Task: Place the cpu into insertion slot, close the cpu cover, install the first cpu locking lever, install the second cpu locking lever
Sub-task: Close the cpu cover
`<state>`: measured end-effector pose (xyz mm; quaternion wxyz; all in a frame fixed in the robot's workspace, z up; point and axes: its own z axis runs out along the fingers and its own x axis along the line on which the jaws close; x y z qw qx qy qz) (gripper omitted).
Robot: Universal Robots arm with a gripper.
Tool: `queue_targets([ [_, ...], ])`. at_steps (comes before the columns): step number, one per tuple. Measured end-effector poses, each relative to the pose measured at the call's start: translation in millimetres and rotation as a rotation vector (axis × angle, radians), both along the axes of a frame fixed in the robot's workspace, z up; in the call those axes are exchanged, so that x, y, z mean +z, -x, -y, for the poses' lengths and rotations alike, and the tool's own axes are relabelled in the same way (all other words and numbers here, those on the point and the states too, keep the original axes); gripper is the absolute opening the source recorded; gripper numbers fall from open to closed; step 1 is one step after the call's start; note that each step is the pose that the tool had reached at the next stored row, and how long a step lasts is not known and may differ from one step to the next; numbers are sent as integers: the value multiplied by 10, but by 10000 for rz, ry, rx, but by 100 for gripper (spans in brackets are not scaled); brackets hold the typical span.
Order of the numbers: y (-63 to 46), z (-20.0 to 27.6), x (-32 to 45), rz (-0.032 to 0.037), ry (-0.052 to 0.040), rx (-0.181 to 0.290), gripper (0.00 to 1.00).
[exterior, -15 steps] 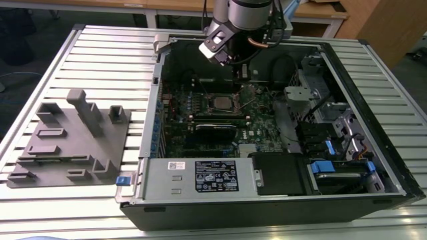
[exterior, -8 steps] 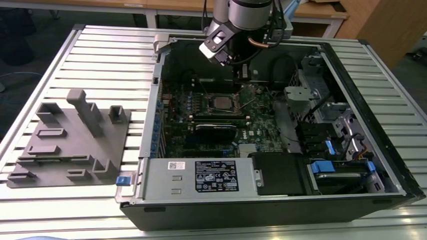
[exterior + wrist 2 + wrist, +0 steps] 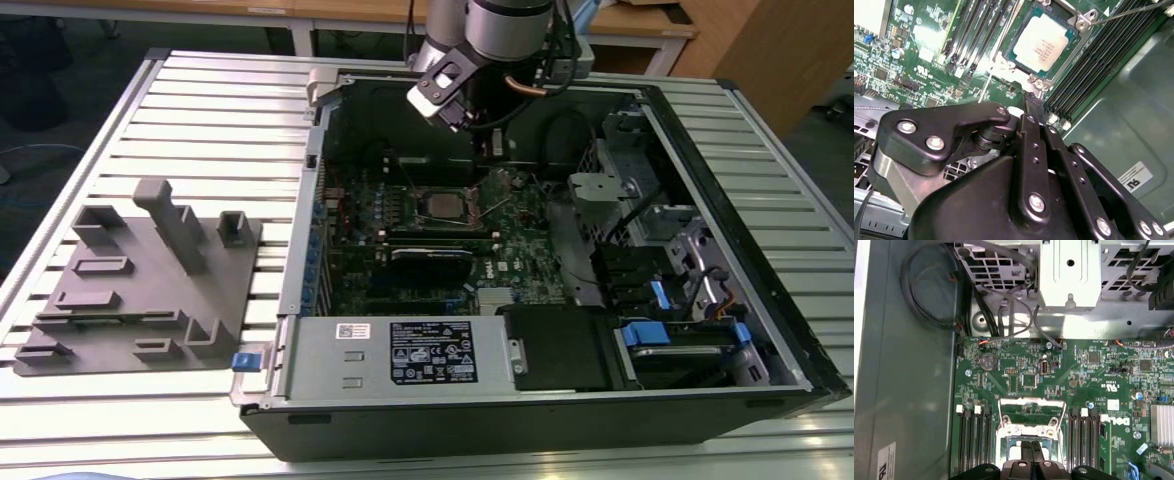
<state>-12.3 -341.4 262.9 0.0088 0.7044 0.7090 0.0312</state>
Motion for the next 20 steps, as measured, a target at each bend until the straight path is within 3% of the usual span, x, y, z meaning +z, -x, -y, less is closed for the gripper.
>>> queue_targets([
  [10,-102,0,0,0,0,0,11],
  [20,-121,0,0,0,0,-1,11],
])
